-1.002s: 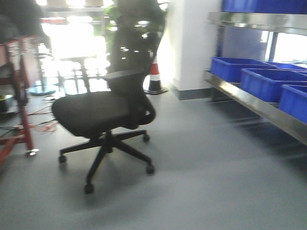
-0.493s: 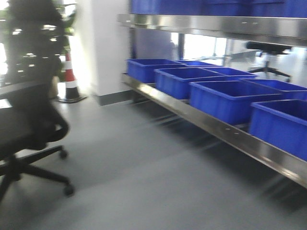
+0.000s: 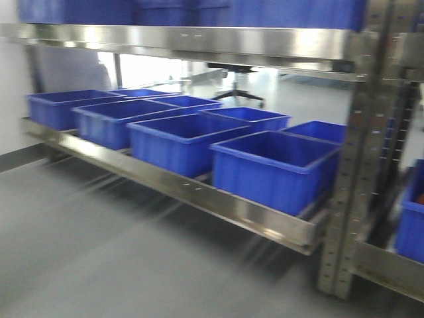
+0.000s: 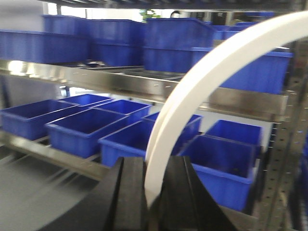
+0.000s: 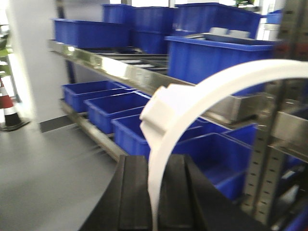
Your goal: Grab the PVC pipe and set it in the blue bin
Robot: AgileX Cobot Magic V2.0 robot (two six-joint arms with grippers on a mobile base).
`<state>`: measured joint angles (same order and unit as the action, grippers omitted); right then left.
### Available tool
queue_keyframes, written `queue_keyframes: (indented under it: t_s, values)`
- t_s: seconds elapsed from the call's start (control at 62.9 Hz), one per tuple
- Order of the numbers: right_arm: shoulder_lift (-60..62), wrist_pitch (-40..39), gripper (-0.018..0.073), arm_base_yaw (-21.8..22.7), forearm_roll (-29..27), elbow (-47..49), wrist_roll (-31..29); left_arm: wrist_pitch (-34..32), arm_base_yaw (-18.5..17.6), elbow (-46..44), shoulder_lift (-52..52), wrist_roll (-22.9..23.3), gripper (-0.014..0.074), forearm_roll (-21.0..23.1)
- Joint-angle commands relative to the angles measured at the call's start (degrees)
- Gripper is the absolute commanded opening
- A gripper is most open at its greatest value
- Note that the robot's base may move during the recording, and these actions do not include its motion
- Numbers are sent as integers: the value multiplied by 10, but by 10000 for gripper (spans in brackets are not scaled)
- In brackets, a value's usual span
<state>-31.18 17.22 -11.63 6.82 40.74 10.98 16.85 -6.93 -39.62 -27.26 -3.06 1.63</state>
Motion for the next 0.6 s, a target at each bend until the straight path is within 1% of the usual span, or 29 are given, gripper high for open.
queue_keyframes:
  t_s: [0.0,0.589]
  values:
    - [1,-14,-168,0,6,-2,-2,-16,-1,0,0,1,-111,1]
    - [1,-14,-168,0,6,-2,-2,-16,-1,0,0,1,-111,1]
